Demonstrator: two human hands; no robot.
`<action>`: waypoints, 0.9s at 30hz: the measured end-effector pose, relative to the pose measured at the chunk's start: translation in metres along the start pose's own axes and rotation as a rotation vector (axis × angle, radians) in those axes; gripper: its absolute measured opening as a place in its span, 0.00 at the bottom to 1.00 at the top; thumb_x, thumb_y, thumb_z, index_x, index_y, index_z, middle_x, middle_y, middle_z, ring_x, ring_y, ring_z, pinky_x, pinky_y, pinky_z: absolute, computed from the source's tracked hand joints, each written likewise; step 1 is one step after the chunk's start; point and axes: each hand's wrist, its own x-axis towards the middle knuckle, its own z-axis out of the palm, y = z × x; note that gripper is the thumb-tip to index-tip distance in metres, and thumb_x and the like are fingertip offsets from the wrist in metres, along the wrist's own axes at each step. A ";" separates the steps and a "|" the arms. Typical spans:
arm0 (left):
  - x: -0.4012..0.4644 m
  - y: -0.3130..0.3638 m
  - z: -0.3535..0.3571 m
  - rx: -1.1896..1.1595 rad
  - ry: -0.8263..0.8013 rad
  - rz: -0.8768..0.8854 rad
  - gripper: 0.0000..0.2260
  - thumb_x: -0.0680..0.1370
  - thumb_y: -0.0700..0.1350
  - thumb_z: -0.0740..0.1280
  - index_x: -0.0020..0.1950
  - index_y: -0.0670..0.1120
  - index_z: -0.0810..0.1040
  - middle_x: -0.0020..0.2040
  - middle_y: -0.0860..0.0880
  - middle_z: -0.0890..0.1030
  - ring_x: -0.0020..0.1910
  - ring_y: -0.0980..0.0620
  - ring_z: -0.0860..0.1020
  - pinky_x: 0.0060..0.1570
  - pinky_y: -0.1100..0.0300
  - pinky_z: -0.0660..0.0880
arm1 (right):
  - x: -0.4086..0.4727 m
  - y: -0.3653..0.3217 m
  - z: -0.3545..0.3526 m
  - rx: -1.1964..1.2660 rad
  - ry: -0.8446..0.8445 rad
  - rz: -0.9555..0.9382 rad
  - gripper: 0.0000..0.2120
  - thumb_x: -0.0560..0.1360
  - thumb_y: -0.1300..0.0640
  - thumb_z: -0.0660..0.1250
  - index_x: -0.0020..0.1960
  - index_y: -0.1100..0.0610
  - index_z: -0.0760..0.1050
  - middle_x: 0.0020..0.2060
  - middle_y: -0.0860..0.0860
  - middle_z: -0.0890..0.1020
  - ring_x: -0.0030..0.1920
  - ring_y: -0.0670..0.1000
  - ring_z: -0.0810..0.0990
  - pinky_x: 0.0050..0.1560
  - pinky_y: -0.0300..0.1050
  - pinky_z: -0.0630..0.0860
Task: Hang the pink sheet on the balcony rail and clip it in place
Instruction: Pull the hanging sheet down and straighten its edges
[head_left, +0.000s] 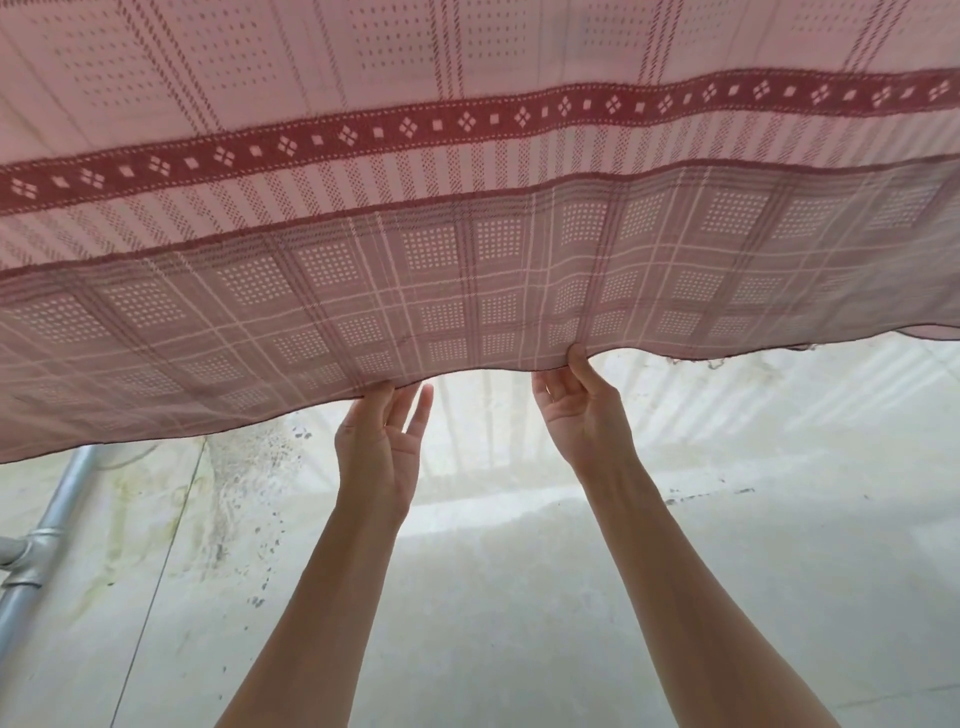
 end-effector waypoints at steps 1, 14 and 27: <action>0.002 0.000 0.000 0.017 0.025 0.014 0.07 0.76 0.33 0.63 0.40 0.43 0.76 0.37 0.48 0.83 0.43 0.52 0.82 0.45 0.57 0.80 | 0.001 -0.001 0.000 0.017 -0.002 0.001 0.06 0.70 0.65 0.66 0.47 0.61 0.78 0.42 0.52 0.85 0.45 0.49 0.85 0.46 0.44 0.81; -0.005 -0.022 0.016 0.297 -0.295 -0.157 0.08 0.76 0.42 0.64 0.55 0.46 0.75 0.58 0.50 0.79 0.61 0.52 0.76 0.59 0.51 0.73 | 0.003 0.002 0.004 0.012 0.000 -0.009 0.11 0.73 0.66 0.65 0.55 0.63 0.75 0.47 0.54 0.84 0.50 0.49 0.84 0.52 0.44 0.78; 0.014 -0.076 0.067 0.267 -0.178 -0.182 0.02 0.76 0.43 0.65 0.47 0.48 0.77 0.39 0.55 0.84 0.43 0.57 0.82 0.47 0.59 0.75 | -0.007 -0.098 -0.033 0.051 0.063 -0.167 0.07 0.76 0.54 0.66 0.52 0.56 0.77 0.47 0.50 0.82 0.53 0.50 0.81 0.49 0.49 0.78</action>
